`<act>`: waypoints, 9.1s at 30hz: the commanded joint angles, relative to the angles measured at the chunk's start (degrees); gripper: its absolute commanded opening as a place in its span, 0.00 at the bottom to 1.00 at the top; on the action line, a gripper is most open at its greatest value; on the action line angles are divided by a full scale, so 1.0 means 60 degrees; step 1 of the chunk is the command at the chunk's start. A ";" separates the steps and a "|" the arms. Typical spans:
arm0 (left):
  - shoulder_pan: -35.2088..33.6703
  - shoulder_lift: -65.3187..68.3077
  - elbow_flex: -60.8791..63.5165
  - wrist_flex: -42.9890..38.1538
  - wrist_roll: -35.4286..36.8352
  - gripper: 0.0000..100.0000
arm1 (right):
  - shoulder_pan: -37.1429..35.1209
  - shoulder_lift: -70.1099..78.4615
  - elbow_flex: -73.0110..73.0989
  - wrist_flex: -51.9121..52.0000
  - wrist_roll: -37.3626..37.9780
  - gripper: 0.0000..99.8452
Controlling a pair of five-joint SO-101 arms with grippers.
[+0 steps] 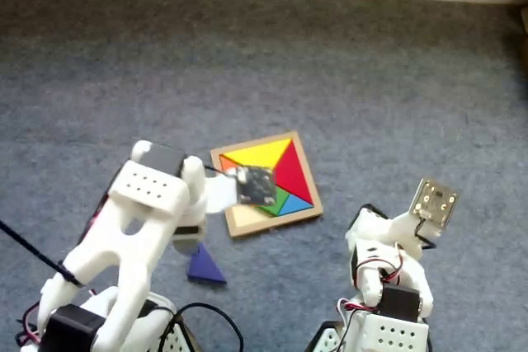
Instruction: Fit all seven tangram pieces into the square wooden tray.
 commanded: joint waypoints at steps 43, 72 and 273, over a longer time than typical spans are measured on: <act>-0.1253 -0.0198 0.2718 -0.4103 0.5773 0.22 | 0.0110 -0.0110 0.0945 -0.0344 0.0073 0.00; -0.0989 -0.0095 0.2718 -0.4190 0.0029 0.30 | 0.0125 -0.0110 0.0945 -0.0344 0.0088 0.00; 0.0095 0.0315 0.1414 -0.4484 0.5832 0.02 | 0.0139 -0.0110 0.0945 -0.0315 0.0088 0.00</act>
